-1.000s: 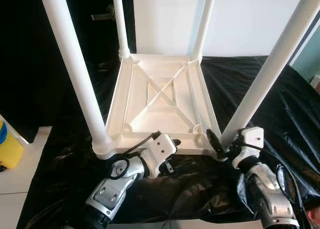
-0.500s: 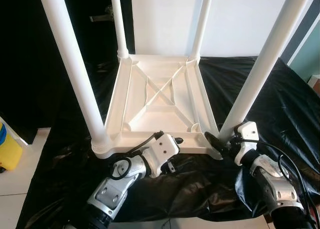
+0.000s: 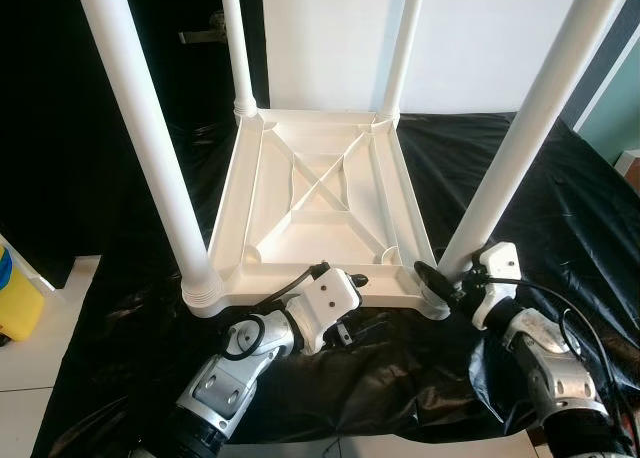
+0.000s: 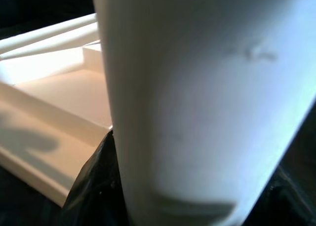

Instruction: Building children table

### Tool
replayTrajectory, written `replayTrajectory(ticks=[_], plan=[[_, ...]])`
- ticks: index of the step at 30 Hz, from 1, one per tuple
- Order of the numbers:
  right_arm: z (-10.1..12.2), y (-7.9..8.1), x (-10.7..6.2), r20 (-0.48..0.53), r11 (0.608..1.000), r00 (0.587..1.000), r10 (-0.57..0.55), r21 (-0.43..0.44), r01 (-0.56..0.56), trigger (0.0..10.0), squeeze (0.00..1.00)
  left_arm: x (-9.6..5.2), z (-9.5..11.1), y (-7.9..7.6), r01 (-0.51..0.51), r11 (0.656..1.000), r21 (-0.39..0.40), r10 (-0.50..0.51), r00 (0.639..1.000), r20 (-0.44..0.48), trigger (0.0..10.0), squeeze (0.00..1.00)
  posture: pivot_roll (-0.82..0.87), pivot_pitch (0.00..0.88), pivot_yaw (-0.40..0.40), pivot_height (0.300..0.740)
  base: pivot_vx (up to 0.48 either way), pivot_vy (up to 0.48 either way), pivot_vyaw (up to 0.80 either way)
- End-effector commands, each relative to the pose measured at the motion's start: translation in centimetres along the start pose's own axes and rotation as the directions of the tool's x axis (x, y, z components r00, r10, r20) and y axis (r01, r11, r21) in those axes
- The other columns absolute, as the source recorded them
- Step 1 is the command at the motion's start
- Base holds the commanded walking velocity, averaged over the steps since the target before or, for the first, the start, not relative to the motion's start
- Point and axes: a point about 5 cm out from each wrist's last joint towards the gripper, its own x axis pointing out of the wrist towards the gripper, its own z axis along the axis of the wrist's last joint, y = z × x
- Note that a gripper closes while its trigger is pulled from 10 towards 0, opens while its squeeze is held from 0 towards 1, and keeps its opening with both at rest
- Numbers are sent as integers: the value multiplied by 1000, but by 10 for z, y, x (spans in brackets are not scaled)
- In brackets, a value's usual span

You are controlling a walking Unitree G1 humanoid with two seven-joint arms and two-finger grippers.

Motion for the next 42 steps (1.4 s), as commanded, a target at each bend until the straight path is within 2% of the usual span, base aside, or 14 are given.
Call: replayTrajectory(ticks=[1, 6, 9, 13, 15, 16, 19, 25, 34, 35, 42], plan=[[-11, -2, -5, -51, 997, 996, -73, 5, 73, 10000, 0, -1, -2, 1, -33, 999, 4, 33, 999, -7, 10000, 0, -10, 0, -40, 740, 0, 0, 0], [-14, -1, -7, -53, 985, 984, -170, 6, 170, 10000, 0, -1, -2, 1, -30, 1000, 4, 31, 1000, -7, 10000, 0, -13, 0, -36, 740, 0, 0, 0], [-15, 6, -9, -62, 948, 947, -316, 18, 318, 10000, 0, -1, -3, 0, -23, 1000, 0, 23, 1000, -11, 10000, 0, -17, 0, -32, 740, 0, 0, 0], [-17, 16, -8, -69, 918, 918, -390, 45, 394, 10000, 0, -1, -3, 0, -16, 1000, -11, 16, 1000, -12, 10000, 0, -17, 0, -34, 740, 0, 0, 0], [-17, 25, -6, -75, 884, 885, -460, 53, 464, 10000, 0, 0, -3, 0, -15, 1000, -14, 15, 1000, -12, 10000, 0, -17, 0, -35, 740, 0, 0, 0], [-17, 25, -6, -75, 884, 885, -460, 53, 464, 10000, 0, 0, -3, 0, -15, 1000, -14, 15, 1000, -12, 10000, 0, -17, 0, -35, 740, 0, 0, 0], [-16, 37, -4, -79, 832, 835, -545, 70, 550, 10000, 0, 0, -3, 1, -19, 1000, -15, 19, 1000, -13, 10000, 0, -13, 0, -42, 740, 0, 0, 0], [-15, 48, 0, -89, 817, 821, -564, 81, 570, 10000, 0, 0, -3, 1, -24, 1000, -20, 23, 1000, -11, 10000, 0, -13, 0, -39, 740, 0, 0, 0], [-13, 47, 0, -86, 811, 813, -576, 66, 581, 10000, 0, -1, -3, 2, -24, 1000, -16, 24, 1000, -13, 10000, 0, -11, 0, -41, 740, 0, 0, 0], [-11, 49, 1, -74, 814, 816, -573, 65, 577, 10000, 1000, -1, -2, 3, -27, 1000, -15, 27, 1000, -12, 10000, 0, -10, 0, -43, 740, 0, 0, 0], [-2, 50, 0, -11, 847, 849, -528, 66, 528, 10000, 1000, -2, -2, 4, -36, 999, -16, 36, 999, -12, 10000, 0, -8, 0, -47, 740, 0, 0, 0]])
